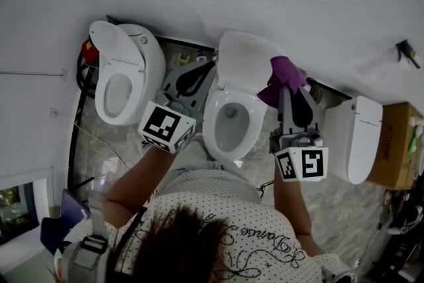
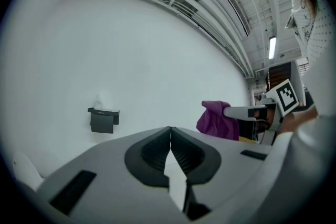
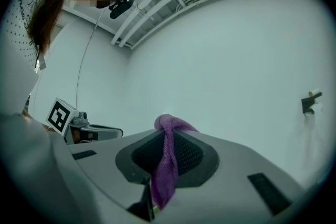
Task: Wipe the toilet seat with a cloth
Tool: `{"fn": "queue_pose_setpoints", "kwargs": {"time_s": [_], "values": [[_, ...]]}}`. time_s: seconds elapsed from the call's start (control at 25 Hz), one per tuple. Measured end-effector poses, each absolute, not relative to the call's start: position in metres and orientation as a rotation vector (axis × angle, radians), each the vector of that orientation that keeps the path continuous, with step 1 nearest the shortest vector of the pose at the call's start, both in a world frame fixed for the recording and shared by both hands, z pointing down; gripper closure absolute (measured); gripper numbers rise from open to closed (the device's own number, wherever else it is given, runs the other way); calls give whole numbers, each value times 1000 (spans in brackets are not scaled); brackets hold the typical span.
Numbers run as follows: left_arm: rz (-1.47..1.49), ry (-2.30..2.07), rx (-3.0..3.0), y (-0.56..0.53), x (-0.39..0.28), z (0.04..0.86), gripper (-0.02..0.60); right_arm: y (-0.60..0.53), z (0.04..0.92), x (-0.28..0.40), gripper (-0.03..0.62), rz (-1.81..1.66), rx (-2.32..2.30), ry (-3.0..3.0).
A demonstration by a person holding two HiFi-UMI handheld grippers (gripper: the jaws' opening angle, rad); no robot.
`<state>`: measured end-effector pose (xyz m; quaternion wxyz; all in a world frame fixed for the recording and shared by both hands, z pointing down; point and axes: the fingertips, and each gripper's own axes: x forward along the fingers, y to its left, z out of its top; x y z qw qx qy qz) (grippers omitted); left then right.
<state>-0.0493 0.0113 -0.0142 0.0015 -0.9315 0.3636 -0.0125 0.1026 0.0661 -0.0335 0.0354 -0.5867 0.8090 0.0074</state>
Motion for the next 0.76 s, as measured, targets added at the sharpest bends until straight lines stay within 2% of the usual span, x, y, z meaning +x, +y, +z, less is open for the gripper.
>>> {"fn": "queue_pose_setpoints", "kwargs": {"time_s": [0.76], "values": [[-36,1117,-2935,28,-47,-12,577,83,-31,105,542,28,-1821,2457]]}}
